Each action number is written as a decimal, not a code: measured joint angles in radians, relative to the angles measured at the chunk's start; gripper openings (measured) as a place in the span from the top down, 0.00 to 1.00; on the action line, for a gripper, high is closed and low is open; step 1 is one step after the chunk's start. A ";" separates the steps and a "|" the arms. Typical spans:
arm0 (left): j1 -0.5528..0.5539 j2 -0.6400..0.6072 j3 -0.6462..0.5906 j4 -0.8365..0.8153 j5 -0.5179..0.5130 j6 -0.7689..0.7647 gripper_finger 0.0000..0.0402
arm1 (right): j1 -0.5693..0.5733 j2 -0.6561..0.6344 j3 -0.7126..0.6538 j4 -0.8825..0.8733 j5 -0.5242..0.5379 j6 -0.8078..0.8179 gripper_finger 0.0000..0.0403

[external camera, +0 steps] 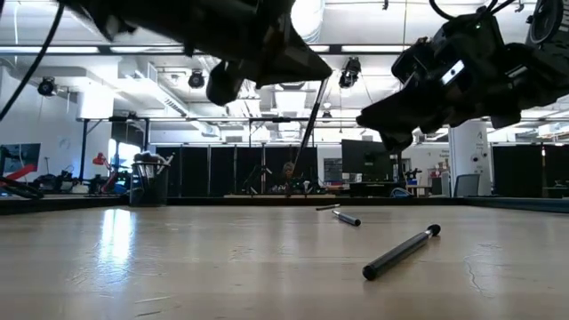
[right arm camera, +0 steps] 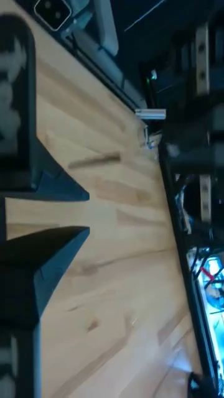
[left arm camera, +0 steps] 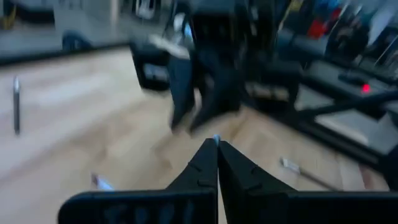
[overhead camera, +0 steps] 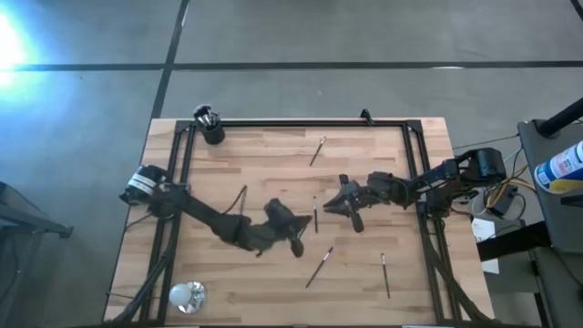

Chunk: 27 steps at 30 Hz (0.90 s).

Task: Put items in baskets/containers
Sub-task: Put the black eyeshadow brush into the black pen holder

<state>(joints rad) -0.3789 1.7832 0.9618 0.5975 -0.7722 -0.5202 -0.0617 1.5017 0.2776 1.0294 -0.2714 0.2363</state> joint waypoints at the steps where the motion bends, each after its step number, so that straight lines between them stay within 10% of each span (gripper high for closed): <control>1: 0.010 0.000 -0.023 0.065 0.004 0.045 1.00 | 0.006 0.000 0.004 0.000 -0.002 0.001 0.81; 13: 0.065 -0.001 -0.025 0.220 0.084 0.253 1.00 | 0.061 0.027 0.117 0.007 0.008 -0.025 0.60; 27: 0.067 -0.001 -0.011 0.219 0.080 0.308 1.00 | 0.066 0.132 0.160 0.167 0.001 -0.009 0.81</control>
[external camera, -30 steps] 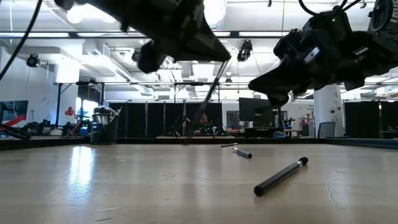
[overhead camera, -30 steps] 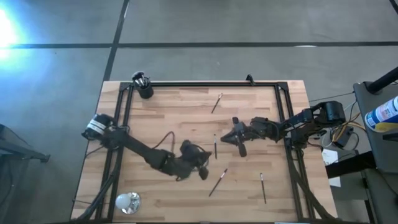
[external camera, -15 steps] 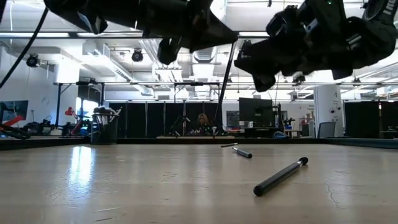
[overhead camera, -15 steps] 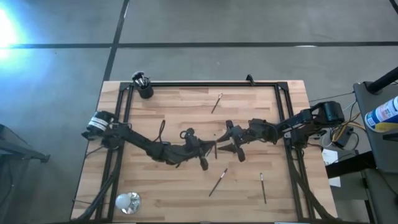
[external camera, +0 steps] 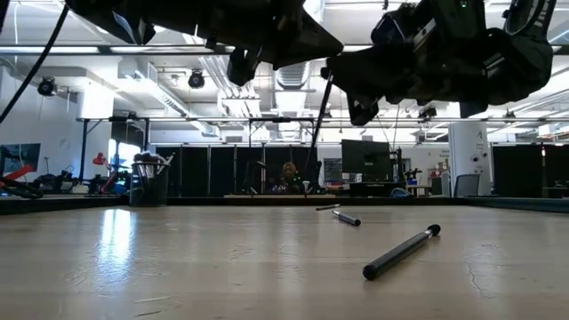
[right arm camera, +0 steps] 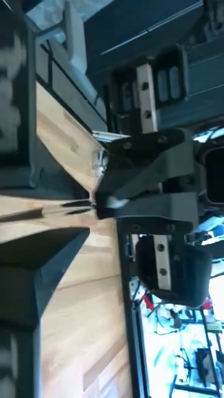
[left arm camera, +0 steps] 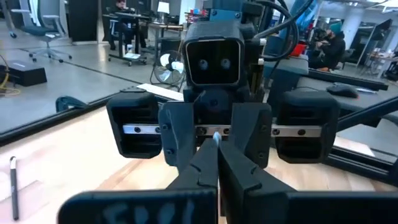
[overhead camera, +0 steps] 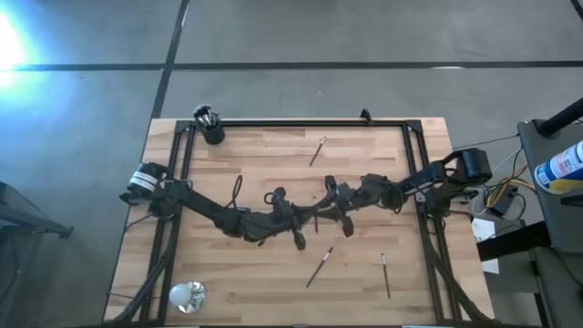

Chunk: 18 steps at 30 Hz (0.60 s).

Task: Put items in baskets/containers
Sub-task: Put the black eyeshadow brush into the black pen holder

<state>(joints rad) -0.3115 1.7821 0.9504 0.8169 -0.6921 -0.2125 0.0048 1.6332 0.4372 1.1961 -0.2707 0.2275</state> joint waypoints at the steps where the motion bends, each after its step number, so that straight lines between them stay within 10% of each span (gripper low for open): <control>1: 0.000 0.000 0.000 0.001 -0.005 0.008 1.00 | 0.000 0.005 0.006 0.003 0.000 0.000 0.85; 18: -0.030 -0.168 -0.021 -0.365 0.025 -0.237 0.82 | -0.001 -0.076 -0.039 -0.044 0.011 -0.013 0.96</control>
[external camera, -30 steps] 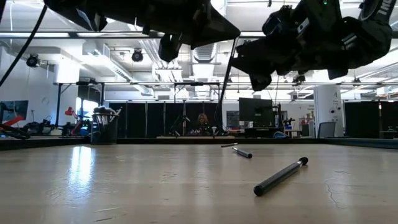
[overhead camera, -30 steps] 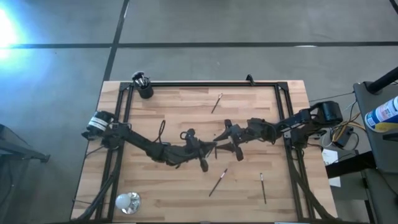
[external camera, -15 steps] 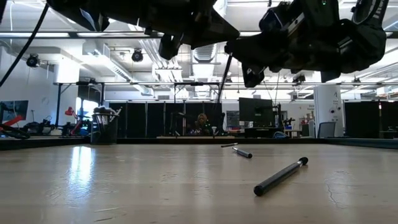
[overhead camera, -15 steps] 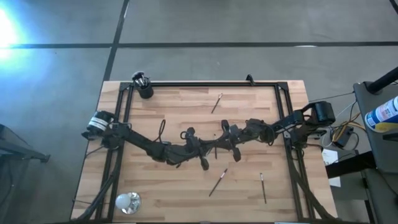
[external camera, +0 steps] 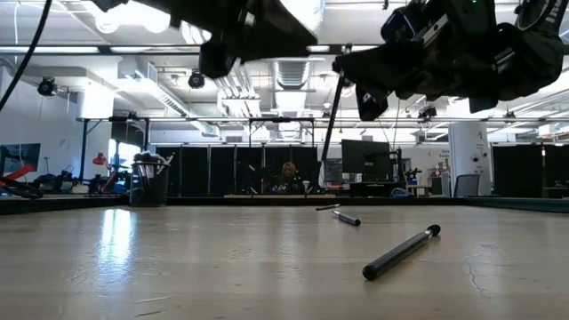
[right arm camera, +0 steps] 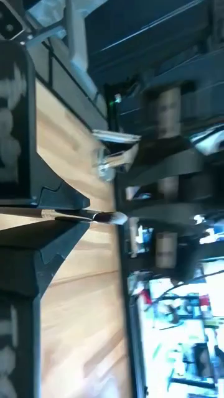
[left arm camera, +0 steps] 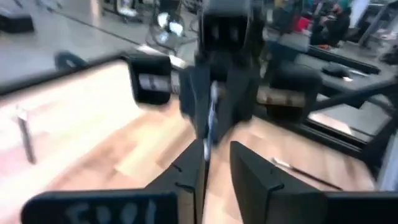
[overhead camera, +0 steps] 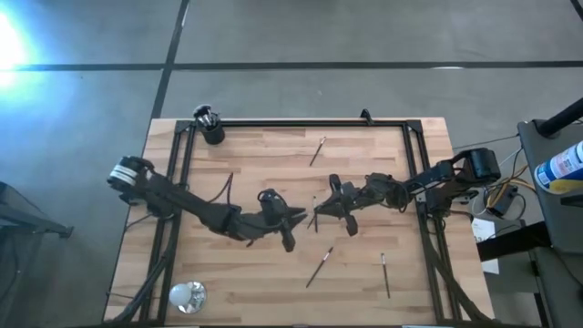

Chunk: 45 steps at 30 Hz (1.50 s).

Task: Put items in baskets/containers
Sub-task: Put the black eyeshadow brush into the black pen holder

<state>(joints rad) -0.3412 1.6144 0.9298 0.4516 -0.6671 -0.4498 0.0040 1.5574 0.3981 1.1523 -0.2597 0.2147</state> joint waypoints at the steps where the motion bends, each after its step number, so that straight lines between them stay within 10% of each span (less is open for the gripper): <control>1: -0.001 0.013 -0.006 0.000 0.004 -0.018 0.81 | 0.001 -0.001 0.001 0.007 -0.002 0.000 0.96; 36: 0.115 0.130 0.013 0.160 0.340 0.087 0.78 | 0.028 -0.006 0.038 -0.070 -0.045 -0.035 0.97; 45: 0.124 0.130 0.013 0.158 0.358 0.117 0.97 | 0.035 -0.004 0.049 -0.077 -0.028 -0.016 0.90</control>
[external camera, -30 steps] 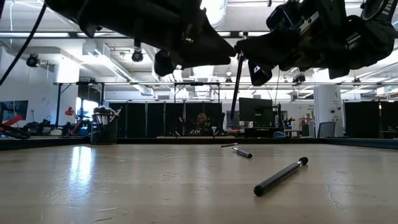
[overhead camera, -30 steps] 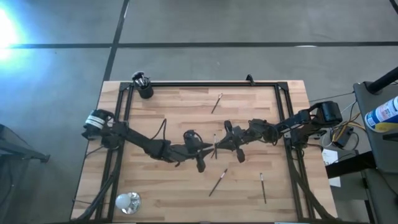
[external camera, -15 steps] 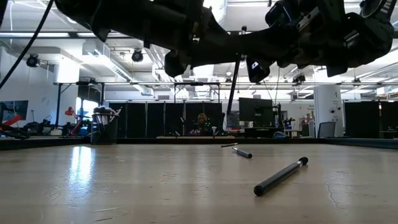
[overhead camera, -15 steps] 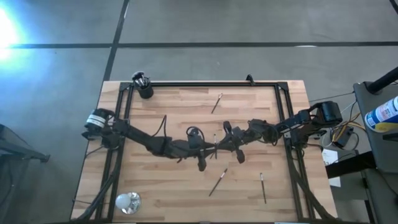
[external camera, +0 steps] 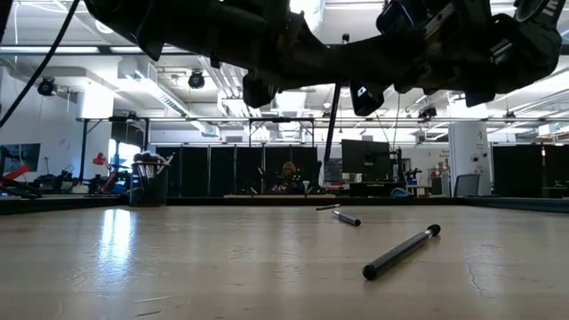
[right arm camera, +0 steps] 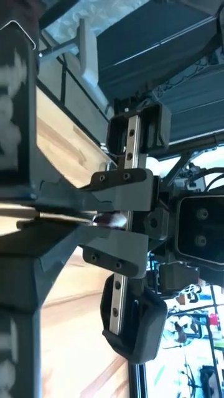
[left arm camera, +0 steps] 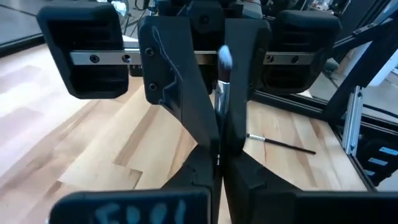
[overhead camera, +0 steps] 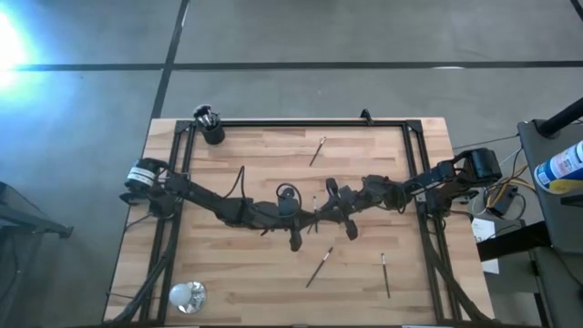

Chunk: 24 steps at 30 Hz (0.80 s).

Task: Put items in baskets/containers
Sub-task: Put the black eyeshadow brush into the black pen holder

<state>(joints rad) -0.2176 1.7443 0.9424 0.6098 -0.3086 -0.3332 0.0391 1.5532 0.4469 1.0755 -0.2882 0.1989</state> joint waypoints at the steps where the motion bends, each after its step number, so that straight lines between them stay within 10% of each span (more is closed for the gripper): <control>1: 0.000 0.000 0.000 0.000 -0.002 0.004 0.97 | 0.001 0.000 -0.001 0.001 0.000 0.000 0.87; 12: 0.009 -0.083 -0.052 -0.082 -0.168 0.064 0.97 | 0.002 -0.021 -0.027 0.001 0.060 -0.021 0.66; 18: 0.087 -0.183 -0.207 -0.024 -0.255 0.067 0.97 | 0.002 -0.027 -0.039 0.001 0.088 -0.049 0.75; 24: 0.294 -0.243 -0.343 0.188 -0.126 0.107 0.97 | 0.002 -0.027 -0.039 0.001 0.087 -0.070 0.91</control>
<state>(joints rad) 0.0762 1.5015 0.5997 0.7976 -0.4347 -0.2265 0.0415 1.5265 0.4084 1.0767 -0.2013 0.1285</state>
